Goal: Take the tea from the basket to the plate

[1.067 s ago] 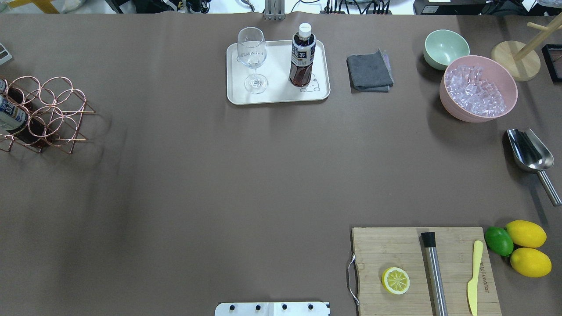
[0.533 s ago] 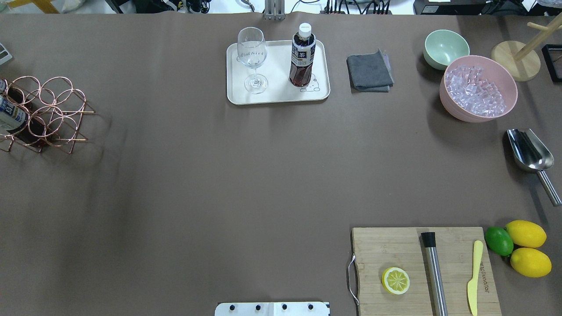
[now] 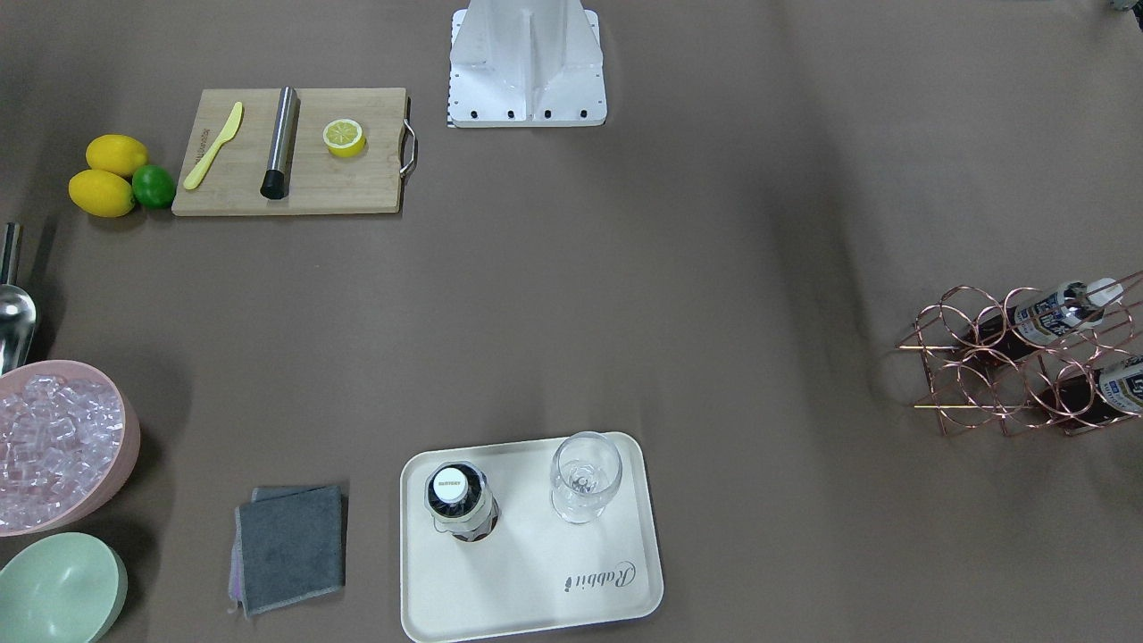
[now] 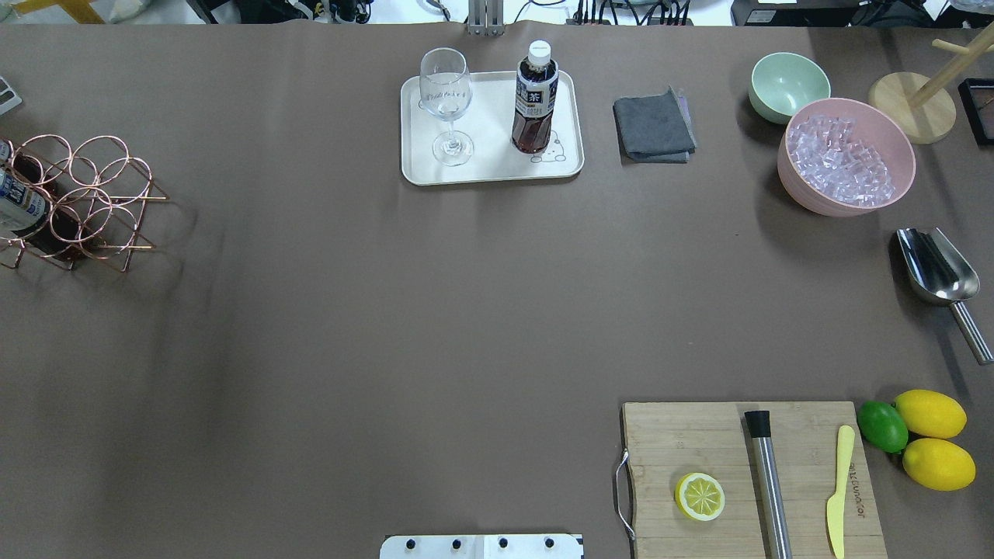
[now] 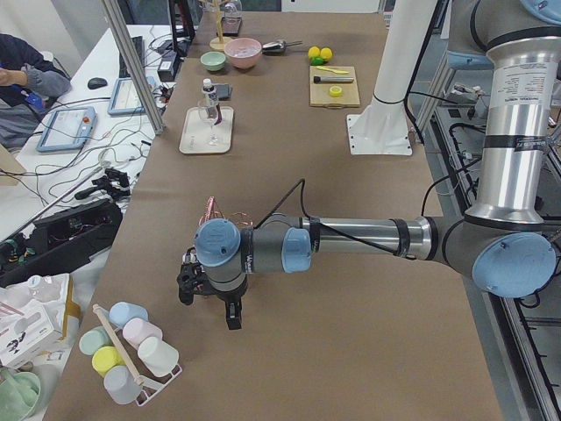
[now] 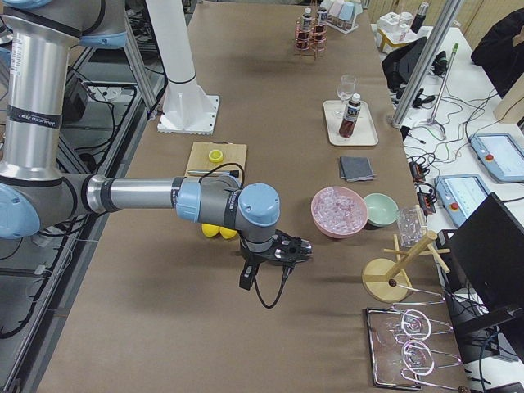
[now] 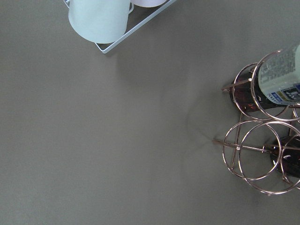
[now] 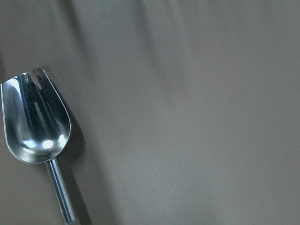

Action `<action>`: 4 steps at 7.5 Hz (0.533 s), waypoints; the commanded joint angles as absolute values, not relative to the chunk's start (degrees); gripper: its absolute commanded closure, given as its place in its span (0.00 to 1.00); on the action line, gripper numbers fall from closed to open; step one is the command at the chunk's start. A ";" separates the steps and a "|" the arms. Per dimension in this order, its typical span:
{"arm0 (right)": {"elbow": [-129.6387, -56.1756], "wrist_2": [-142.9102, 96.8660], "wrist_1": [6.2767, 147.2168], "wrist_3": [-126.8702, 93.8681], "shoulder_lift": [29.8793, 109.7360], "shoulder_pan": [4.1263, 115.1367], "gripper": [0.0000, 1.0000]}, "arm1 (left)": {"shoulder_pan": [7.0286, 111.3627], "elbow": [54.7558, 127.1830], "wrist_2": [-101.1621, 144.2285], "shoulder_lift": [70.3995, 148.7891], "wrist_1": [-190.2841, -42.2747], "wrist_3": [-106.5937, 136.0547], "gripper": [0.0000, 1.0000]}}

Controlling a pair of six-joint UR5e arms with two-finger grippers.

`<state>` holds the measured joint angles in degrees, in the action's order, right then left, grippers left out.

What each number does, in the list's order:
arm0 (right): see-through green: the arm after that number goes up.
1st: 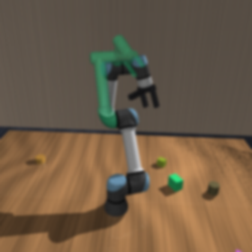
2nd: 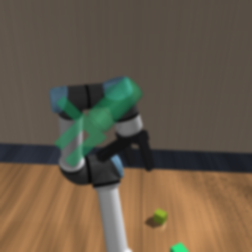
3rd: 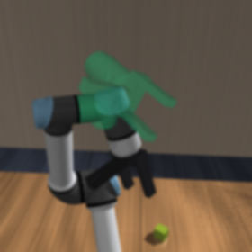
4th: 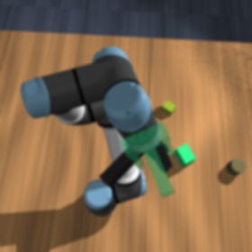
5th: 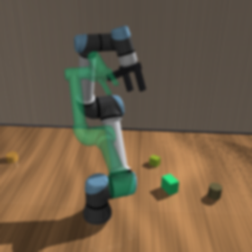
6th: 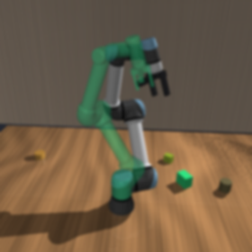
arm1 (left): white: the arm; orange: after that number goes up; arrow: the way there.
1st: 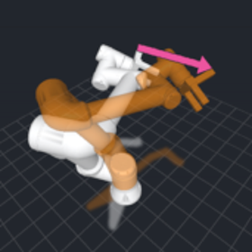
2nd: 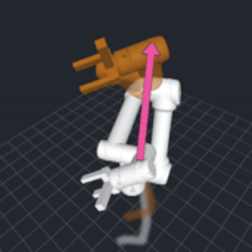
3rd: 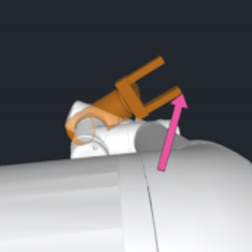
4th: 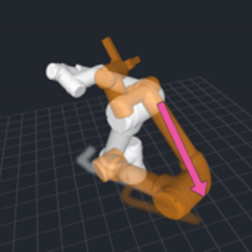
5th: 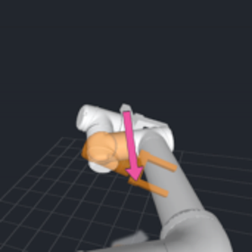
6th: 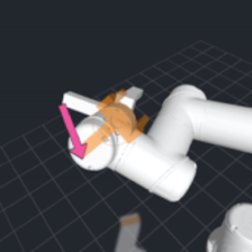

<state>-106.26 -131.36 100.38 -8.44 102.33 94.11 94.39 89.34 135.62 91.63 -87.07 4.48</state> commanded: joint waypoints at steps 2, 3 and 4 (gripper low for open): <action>-106.26 -131.13 100.37 -8.44 102.30 94.22 0.00 | 94.48 89.21 135.62 91.49 -87.10 4.48 0.02; -106.26 -131.13 100.37 -8.44 102.30 94.22 0.00 | 94.48 89.21 135.62 91.41 -87.10 4.40 0.02; -106.35 -131.13 100.37 -8.44 102.30 94.31 0.00 | 94.48 89.21 135.62 91.32 -87.10 4.22 0.02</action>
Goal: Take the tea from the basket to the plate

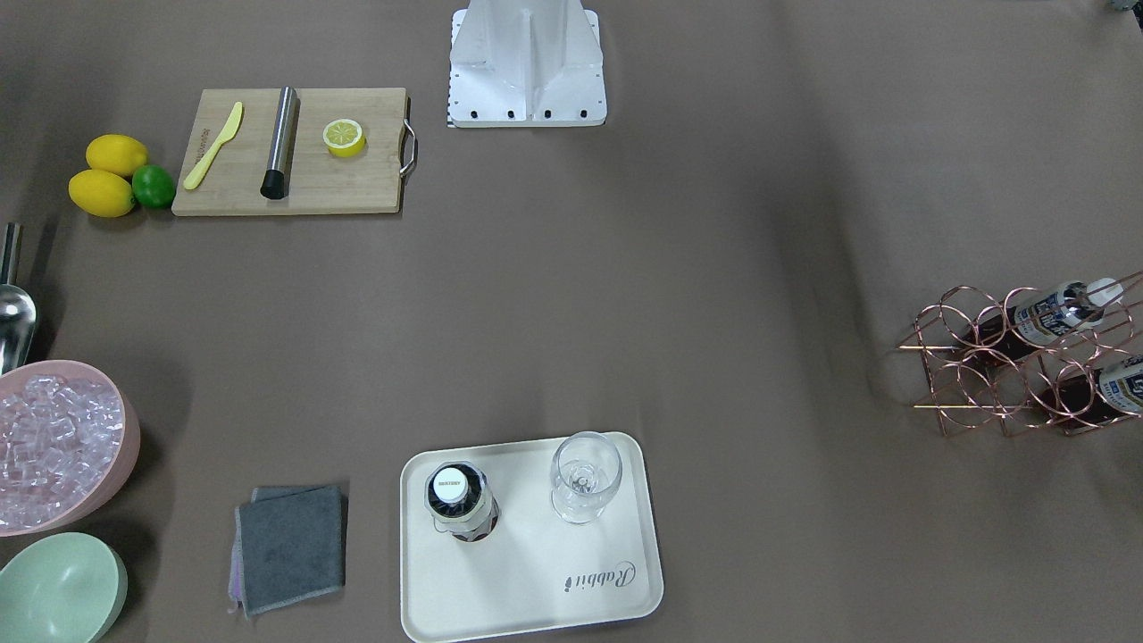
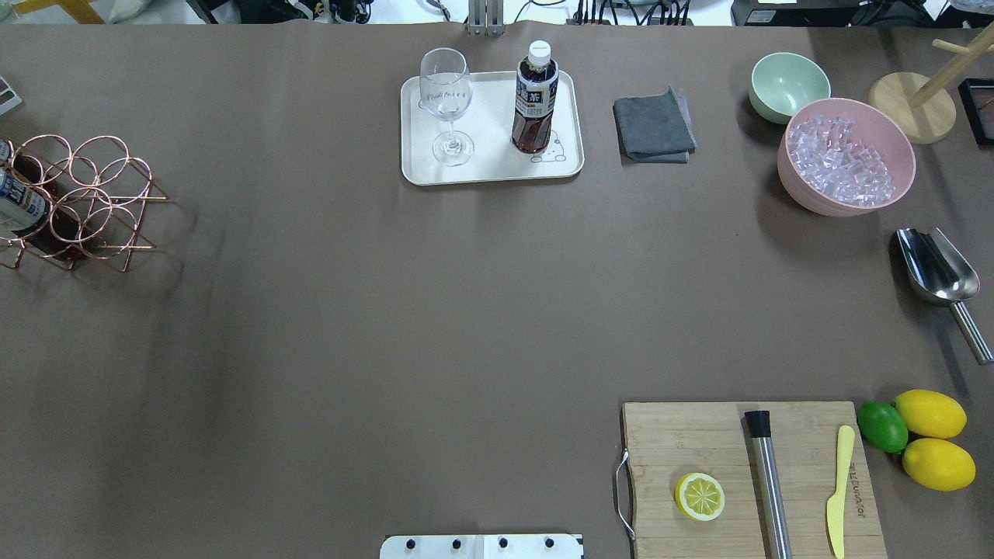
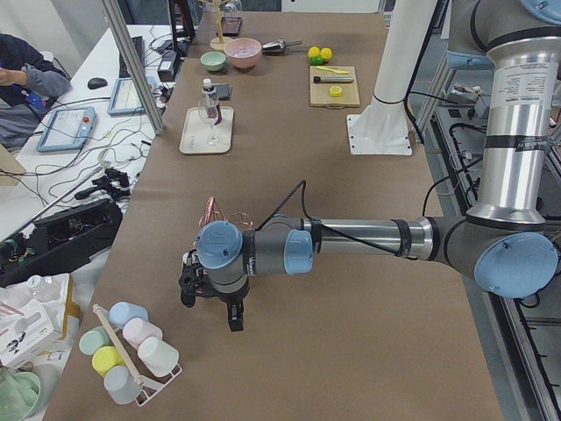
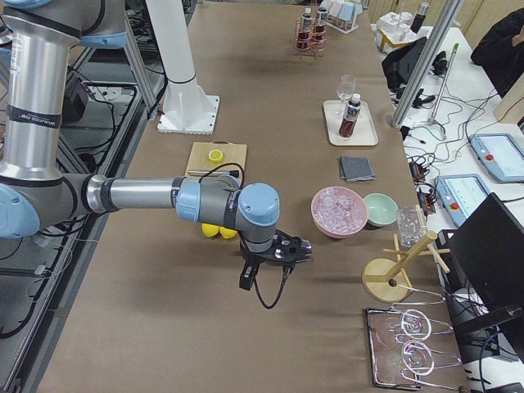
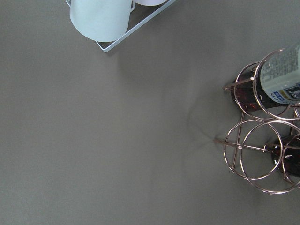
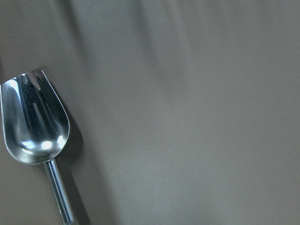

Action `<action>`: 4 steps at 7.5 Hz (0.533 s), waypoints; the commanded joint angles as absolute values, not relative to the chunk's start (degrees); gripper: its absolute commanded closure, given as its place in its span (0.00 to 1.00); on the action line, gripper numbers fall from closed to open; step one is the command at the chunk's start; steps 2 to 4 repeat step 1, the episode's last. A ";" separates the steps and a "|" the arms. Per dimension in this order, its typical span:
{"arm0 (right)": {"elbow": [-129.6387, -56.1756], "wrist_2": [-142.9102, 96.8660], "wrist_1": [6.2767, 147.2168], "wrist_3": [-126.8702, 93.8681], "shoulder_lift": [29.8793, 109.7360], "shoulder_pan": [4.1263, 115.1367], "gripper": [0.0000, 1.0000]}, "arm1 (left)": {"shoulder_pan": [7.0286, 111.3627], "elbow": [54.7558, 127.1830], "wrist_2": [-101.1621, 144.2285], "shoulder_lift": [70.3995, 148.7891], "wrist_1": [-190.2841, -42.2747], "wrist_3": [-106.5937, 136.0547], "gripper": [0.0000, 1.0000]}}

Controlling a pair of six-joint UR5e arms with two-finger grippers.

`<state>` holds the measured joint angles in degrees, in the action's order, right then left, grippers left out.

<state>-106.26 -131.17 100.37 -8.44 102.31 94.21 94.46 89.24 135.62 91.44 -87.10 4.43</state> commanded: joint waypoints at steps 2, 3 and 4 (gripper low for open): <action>-106.26 -131.13 100.37 -8.44 102.22 94.39 0.00 | 94.48 89.21 135.62 91.32 -87.19 4.22 0.02; -106.26 -131.13 100.37 -8.44 102.22 94.39 0.00 | 94.48 89.21 135.62 91.32 -87.19 4.22 0.02; -106.26 -131.13 100.37 -8.44 102.22 94.39 0.00 | 94.48 89.21 135.62 91.32 -87.19 4.22 0.02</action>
